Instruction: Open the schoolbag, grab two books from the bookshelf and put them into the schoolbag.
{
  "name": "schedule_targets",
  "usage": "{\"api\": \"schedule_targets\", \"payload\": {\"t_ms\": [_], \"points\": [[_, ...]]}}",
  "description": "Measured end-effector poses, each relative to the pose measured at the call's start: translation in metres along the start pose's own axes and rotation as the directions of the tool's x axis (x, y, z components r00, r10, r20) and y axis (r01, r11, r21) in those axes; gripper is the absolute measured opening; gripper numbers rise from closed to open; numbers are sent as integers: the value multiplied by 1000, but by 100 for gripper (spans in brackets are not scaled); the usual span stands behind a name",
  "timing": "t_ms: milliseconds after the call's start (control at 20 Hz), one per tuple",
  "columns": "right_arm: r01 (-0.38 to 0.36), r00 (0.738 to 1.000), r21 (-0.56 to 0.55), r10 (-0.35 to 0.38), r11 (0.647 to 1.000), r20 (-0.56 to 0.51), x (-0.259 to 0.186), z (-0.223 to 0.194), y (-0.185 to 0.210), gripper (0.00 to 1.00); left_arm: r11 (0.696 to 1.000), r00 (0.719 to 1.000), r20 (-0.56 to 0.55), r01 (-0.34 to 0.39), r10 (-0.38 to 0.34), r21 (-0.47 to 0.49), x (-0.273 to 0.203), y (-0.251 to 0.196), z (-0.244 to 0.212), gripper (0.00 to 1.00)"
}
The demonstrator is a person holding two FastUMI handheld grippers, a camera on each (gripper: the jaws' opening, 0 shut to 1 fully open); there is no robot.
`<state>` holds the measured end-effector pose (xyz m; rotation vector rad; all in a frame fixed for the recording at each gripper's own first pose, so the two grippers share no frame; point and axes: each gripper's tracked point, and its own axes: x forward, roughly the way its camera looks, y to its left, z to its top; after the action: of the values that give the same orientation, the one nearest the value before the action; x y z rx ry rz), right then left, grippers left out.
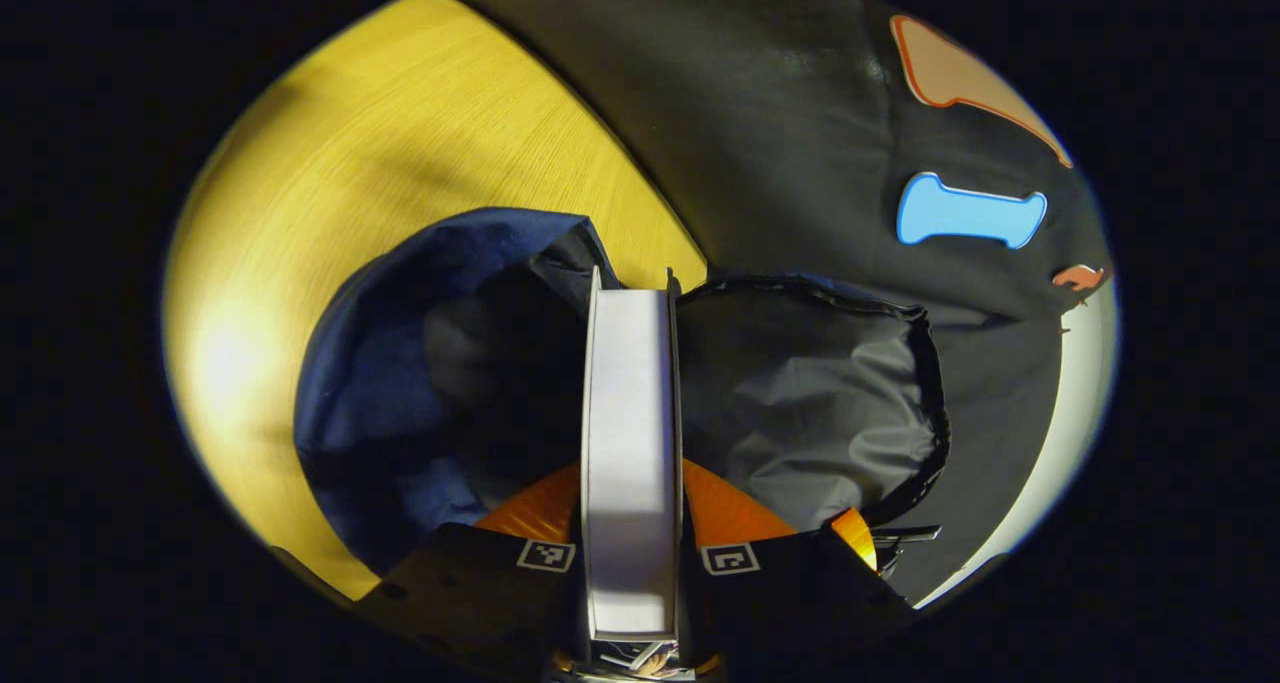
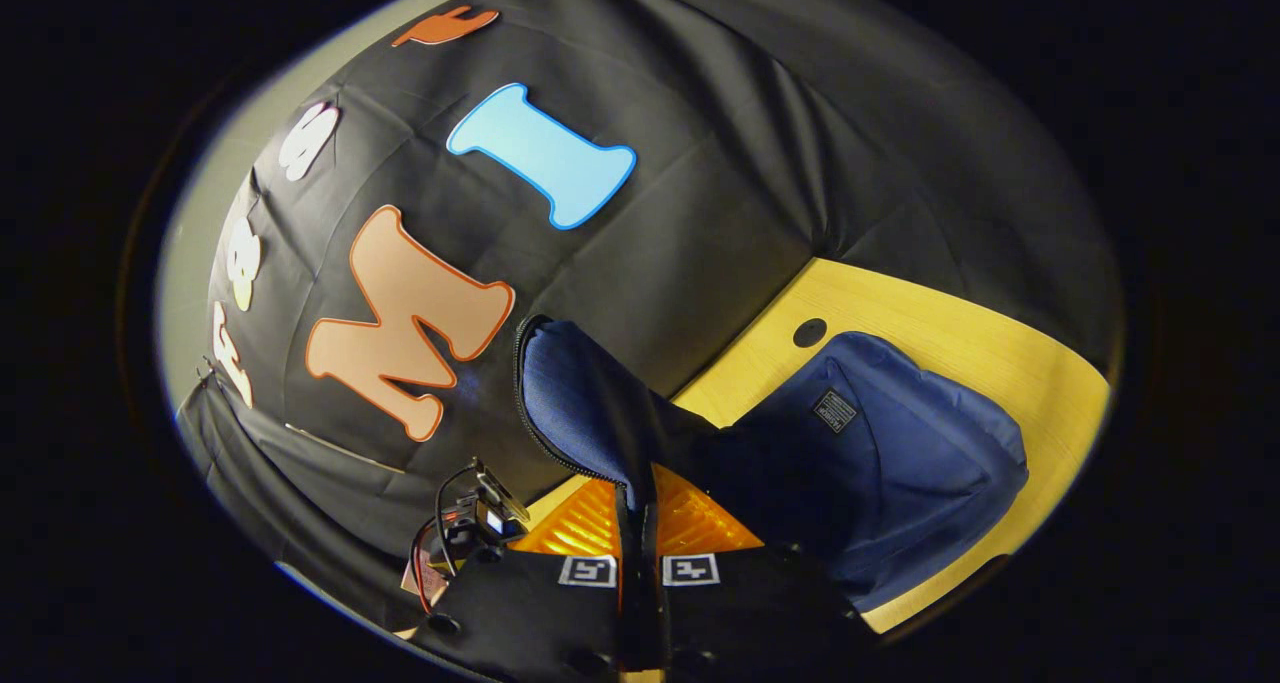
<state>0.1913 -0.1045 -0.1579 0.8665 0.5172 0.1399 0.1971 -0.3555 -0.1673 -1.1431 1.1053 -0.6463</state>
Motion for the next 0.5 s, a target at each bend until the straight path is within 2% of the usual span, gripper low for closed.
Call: {"api": "schedule_targets", "payload": {"t_ms": [100, 300, 500], "points": [[-6, 1000, 3, 6, 1000, 2, 0, 1, 2, 3, 1000, 1000, 4, 10, -10, -9, 8, 0, -3, 29], [-14, 1000, 3, 14, 1000, 2, -2, 2, 3, 3, 999, 999, 7, 33, -33, -38, 24, -1, -11, 33], [-17, 1000, 5, 17, 1000, 1, -2, 4, 2, 3, 997, 998, 15, 53, -53, -52, 36, 1, -19, 30]]}}
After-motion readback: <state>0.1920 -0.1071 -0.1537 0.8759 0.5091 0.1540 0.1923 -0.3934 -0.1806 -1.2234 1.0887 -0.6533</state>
